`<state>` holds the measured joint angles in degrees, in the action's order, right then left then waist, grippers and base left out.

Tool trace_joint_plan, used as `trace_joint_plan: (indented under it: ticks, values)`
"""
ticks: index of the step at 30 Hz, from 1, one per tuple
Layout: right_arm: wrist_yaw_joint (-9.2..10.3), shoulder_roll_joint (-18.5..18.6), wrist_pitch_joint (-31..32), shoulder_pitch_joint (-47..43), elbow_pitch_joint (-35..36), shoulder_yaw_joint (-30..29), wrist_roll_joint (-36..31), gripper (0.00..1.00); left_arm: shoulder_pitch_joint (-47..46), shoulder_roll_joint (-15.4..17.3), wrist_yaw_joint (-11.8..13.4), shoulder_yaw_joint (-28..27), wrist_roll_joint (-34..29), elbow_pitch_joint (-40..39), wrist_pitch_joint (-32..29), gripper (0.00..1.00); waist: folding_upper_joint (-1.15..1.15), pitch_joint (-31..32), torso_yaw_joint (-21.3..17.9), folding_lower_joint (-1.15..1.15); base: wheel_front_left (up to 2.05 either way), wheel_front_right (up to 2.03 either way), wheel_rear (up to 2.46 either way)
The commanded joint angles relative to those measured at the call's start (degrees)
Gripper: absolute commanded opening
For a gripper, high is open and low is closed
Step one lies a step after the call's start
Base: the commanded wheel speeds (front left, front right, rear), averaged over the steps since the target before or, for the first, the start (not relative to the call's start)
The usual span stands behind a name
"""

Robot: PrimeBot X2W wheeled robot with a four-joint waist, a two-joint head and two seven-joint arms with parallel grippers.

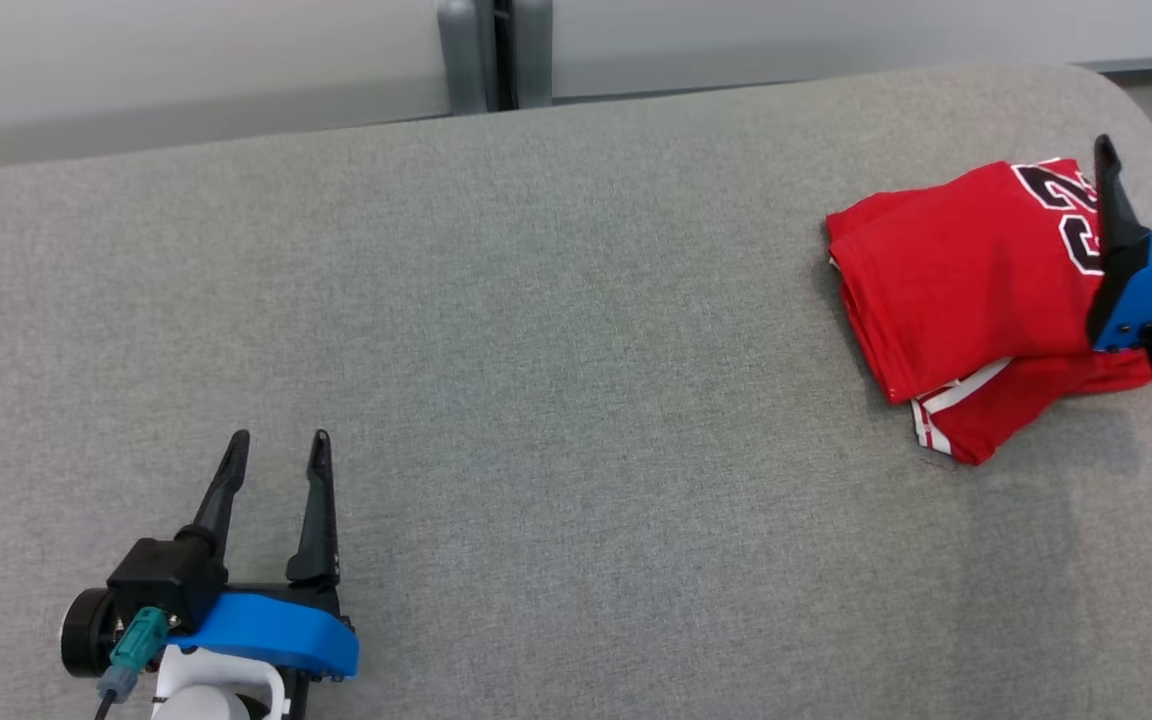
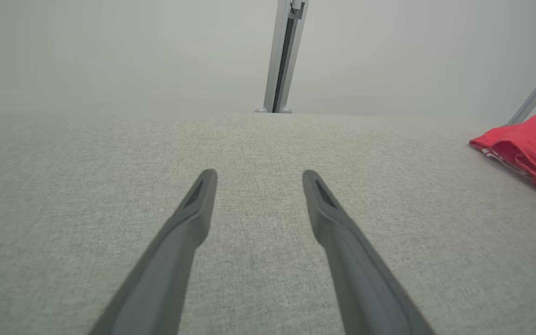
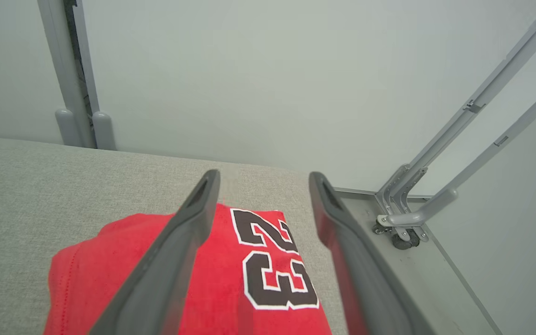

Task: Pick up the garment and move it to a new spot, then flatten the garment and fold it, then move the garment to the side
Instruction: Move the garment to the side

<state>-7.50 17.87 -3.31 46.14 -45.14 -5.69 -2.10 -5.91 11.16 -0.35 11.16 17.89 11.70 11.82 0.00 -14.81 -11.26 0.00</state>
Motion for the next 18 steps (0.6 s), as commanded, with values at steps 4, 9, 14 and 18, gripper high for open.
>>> trace_joint_plan:
  ticks: [4, 9, 14, 18]
  values:
    - [0.02, -1.5, -2.1, -2.0, 0.1, 1.7, 1.0, 1.00, 0.7, -0.8, 0.6, -1.3, 1.6, 0.6, 1.0, 1.00, 0.00, 2.4, 0.1, 0.00, 0.00, 0.00, 0.00]
    - [0.02, -4.9, -5.4, -6.5, 1.5, 2.6, 2.1, 1.00, 1.7, -1.8, 0.5, -2.5, 3.5, 2.0, 2.1, 1.00, 0.00, 6.2, 1.1, 0.00, 0.00, 0.00, 0.00]
    - [0.02, -9.4, -8.4, -13.6, 4.4, 0.6, 2.1, 1.00, 3.4, -2.6, 0.9, -2.6, 3.8, 3.6, 2.7, 1.00, 0.00, 10.0, 2.8, 0.00, 0.00, 0.00, 0.00]
    - [0.01, -13.2, -10.2, -20.2, 8.7, -1.3, -0.2, 1.00, 5.4, -2.9, 0.7, -3.0, 4.3, 4.4, 2.9, 1.00, 0.00, 12.0, 4.0, 0.00, 0.00, 0.00, 0.00]
